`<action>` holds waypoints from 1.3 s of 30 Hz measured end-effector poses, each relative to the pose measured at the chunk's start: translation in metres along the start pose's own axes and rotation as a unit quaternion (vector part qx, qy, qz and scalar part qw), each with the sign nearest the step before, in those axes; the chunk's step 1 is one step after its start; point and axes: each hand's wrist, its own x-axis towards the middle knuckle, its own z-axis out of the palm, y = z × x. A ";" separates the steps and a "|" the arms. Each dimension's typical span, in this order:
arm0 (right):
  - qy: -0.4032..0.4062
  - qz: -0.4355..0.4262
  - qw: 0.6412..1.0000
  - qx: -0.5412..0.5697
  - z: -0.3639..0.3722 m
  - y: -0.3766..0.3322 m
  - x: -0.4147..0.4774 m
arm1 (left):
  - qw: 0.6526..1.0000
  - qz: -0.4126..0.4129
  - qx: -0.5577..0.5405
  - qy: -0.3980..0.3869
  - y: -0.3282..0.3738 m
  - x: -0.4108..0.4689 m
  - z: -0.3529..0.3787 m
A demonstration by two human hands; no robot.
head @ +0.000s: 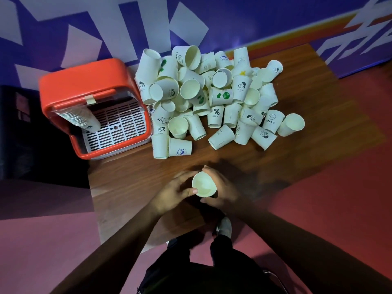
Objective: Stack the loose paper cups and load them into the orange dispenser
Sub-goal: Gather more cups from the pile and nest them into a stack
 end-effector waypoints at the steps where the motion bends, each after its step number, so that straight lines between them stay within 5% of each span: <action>1: -0.004 0.002 1.000 0.011 0.001 0.003 0.001 | 1.000 0.005 -0.003 0.001 -0.001 0.000 0.001; 5: -0.015 -0.005 1.000 -0.009 -0.004 0.010 0.010 | 1.000 0.011 -0.013 0.000 -0.004 0.008 -0.002; 8: -0.015 0.056 0.997 0.053 -0.022 0.010 0.018 | 0.997 -0.004 -0.015 0.072 0.001 0.019 -0.013; 14: 0.182 0.222 0.957 0.051 -0.068 0.014 0.070 | 0.949 -0.003 0.242 0.201 0.006 0.068 -0.054; 21: 0.160 0.268 0.950 0.017 -0.079 0.014 0.123 | 0.882 -0.044 0.463 0.075 0.001 0.108 -0.058; 26: 0.238 0.277 0.931 -0.019 -0.079 0.023 0.143 | 0.850 -0.033 0.521 0.075 -0.017 0.110 -0.048; 33: 0.254 0.324 0.911 0.011 -0.077 0.032 0.157 | 0.884 0.031 0.445 0.139 -0.015 0.091 -0.049; 39: 0.269 0.295 0.912 0.092 -0.080 0.035 0.155 | 0.969 -0.022 0.144 0.201 0.003 0.060 -0.053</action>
